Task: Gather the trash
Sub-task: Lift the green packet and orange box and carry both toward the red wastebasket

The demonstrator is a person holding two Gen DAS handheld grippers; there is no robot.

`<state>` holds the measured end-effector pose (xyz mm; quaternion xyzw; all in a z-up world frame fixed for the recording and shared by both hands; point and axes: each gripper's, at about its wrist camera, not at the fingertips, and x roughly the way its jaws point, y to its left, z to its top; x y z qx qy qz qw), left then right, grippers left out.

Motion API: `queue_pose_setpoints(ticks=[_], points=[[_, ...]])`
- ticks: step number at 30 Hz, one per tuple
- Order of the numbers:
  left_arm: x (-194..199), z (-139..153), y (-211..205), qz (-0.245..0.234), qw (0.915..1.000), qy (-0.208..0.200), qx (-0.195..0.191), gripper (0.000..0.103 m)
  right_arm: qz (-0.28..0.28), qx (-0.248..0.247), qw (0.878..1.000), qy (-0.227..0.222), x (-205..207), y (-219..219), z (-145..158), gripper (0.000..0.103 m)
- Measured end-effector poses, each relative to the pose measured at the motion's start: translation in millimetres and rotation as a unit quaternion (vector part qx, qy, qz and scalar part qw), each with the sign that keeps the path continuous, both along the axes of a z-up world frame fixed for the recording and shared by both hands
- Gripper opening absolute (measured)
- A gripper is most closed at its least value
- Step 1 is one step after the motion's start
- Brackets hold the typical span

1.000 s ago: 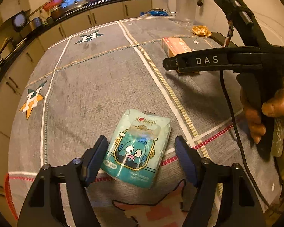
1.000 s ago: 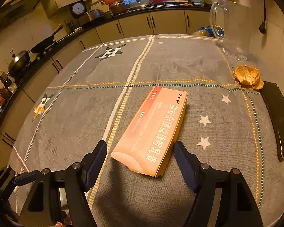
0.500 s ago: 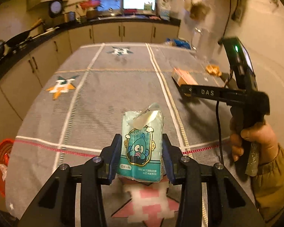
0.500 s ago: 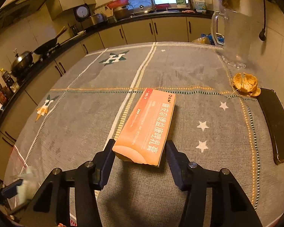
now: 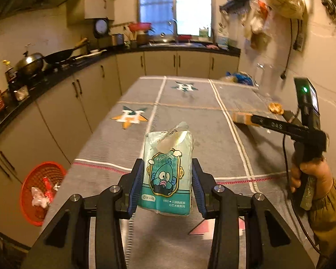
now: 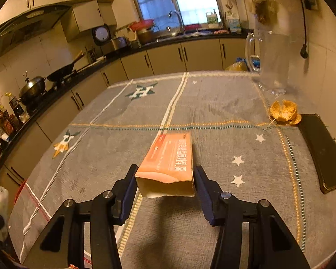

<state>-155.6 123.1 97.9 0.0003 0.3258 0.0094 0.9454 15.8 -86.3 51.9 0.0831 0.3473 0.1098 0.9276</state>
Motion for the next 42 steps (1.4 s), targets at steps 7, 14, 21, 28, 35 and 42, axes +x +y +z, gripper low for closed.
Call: queue_pose_setpoints(ticks=[7, 14, 21, 28, 35, 42], points=[[-12, 3, 35, 0.025, 0.9993, -0.011, -0.027, 0.040, 0.007, 0.057, 0.998, 0.018, -33, -4, 8, 0.054], [-21, -14, 65, 0.055, 0.9967, 0.006, -0.059, 0.040, 0.056, 0.083, 0.995, 0.025, -80, 28, 13, 0.052], [-36, -20, 85, 0.069, 0.9943, 0.002, -0.081, 0.040, 0.107, 0.073, 0.992, 0.008, -110, 71, 18, 0.051], [-39, -26, 91, 0.070, 0.9935, 0.008, -0.090, 0.040, 0.134, 0.042, 0.990, -0.006, -136, 103, 15, 0.050], [-41, -29, 93, 0.065, 0.9933, 0.010, -0.095, 0.040, 0.159, -0.024, 0.987, 0.027, -148, 120, -4, 0.058], [-41, -30, 92, 0.061, 0.9936, 0.012, -0.094, 0.040, 0.162, -0.041, 0.984, 0.054, -136, 128, -21, 0.065]])
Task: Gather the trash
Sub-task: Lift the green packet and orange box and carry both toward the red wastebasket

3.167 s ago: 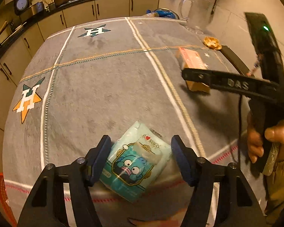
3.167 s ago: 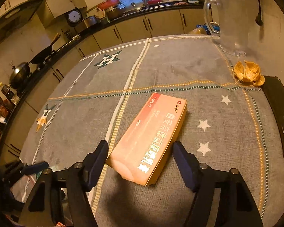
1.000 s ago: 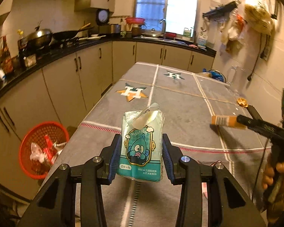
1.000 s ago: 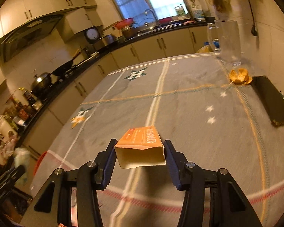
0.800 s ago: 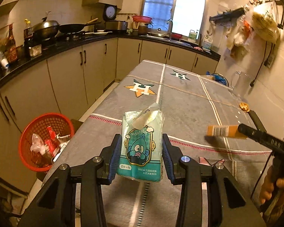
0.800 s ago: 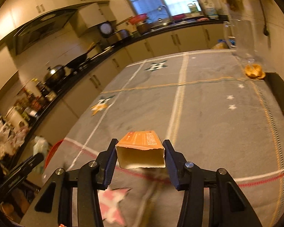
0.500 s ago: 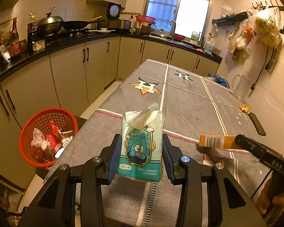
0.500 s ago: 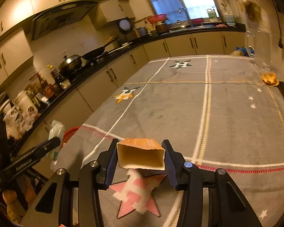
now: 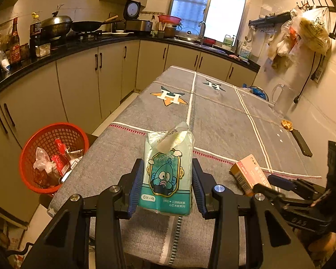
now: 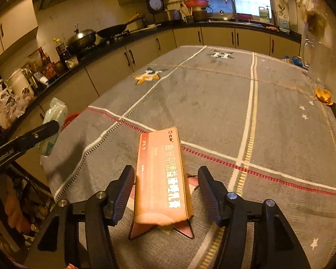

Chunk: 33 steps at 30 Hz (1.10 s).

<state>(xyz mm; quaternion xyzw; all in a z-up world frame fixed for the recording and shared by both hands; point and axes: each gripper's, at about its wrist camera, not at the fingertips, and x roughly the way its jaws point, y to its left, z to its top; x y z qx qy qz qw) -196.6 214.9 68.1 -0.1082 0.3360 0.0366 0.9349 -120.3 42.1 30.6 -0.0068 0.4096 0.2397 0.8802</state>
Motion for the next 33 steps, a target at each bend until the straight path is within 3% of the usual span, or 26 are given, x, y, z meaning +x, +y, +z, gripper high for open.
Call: queue_pose_setpoints(ticks=[3, 6, 21, 33], points=[[-2, 0, 1, 0.002, 1.0000, -0.001, 0.000, 0.040, 0.008, -0.013, 1.000, -0.002, 1, 9, -6, 0.065], [-4, 0, 4, 0.005, 1.0000, -0.003, 0.001, 0.040, 0.014, -0.023, 1.000, -0.006, -1, 15, -7, 0.055], [-15, 1, 11, 0.023, 0.9997, -0.005, 0.003, 0.040, 0.030, 0.020, 0.998, -0.055, -29, 19, 30, 0.054], [-28, -3, 24, 0.033, 0.9994, -0.003, -0.001, 0.040, 0.052, 0.036, 0.996, -0.068, -50, 39, 37, 0.054]])
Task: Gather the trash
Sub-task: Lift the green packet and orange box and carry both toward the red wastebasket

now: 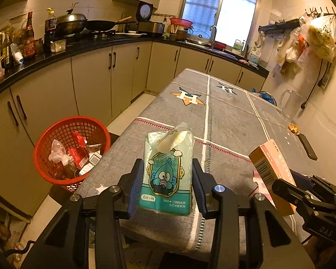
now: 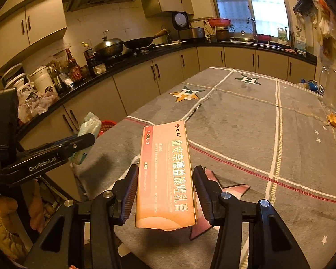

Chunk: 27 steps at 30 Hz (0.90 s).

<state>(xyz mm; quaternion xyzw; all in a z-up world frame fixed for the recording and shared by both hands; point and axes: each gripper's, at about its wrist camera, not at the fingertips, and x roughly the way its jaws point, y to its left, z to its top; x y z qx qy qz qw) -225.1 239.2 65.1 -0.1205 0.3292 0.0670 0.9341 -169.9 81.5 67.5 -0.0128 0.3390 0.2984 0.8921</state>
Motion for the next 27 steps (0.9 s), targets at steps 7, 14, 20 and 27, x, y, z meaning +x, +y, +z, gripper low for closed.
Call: queue_pose_setpoints(ticks=[7, 14, 20, 27], points=[[-7, 4, 2, 0.007, 0.9999, -0.008, 0.009, 0.040, -0.001, 0.008, 1.000, 0.000, -4, -1, 5, 0.054], [-14, 7, 6, 0.020, 0.9996, -0.014, 0.017, 0.040, 0.000, 0.013, 1.000, 0.002, -9, 2, 8, 0.054], [-19, 7, 9, 0.028, 0.9992, -0.015, 0.023, 0.040, -0.001, 0.015, 1.000, 0.000, -13, 2, 9, 0.054], [-22, 5, 17, 0.045, 0.9985, -0.011, 0.030, 0.040, 0.003, 0.012, 1.000, 0.001, -15, 7, 9, 0.054]])
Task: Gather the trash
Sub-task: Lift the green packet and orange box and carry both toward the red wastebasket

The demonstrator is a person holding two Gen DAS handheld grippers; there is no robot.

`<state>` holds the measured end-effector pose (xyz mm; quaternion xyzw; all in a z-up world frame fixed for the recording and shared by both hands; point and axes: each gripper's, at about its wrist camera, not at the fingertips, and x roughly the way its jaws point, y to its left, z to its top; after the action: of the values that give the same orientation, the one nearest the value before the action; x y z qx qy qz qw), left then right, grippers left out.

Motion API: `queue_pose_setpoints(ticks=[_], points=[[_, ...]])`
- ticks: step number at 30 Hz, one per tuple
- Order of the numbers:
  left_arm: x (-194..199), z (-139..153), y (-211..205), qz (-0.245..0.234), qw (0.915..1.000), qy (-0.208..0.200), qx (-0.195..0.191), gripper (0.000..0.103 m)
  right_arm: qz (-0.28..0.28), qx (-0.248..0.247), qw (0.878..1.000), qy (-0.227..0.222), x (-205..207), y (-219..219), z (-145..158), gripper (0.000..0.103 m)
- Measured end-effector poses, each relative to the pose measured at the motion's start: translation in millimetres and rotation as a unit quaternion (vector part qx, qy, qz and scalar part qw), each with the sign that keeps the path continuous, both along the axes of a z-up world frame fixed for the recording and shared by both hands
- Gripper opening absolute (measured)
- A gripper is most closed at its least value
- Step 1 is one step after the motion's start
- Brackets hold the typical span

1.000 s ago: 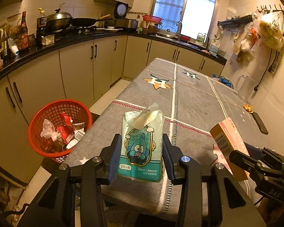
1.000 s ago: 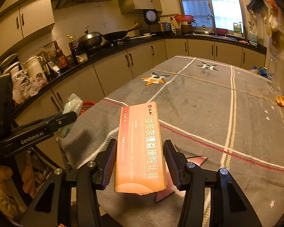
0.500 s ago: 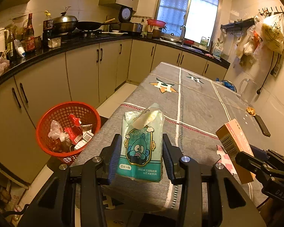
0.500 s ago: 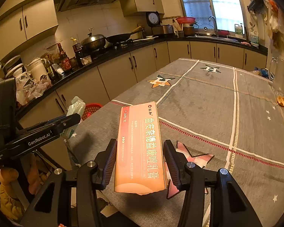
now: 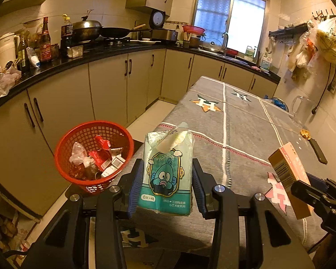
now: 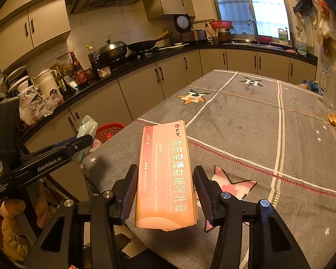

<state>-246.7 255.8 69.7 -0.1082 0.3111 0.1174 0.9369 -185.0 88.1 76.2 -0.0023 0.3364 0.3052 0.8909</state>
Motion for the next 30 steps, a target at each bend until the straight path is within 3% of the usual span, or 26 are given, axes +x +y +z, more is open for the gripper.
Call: queue_pose_setpoints(ticks=[30], points=[[-1, -37, 62, 0.050, 0.9976, 0.034, -0.034, 0.040, 0.047, -0.028, 0.998, 0.037, 17, 59, -20, 0.054]])
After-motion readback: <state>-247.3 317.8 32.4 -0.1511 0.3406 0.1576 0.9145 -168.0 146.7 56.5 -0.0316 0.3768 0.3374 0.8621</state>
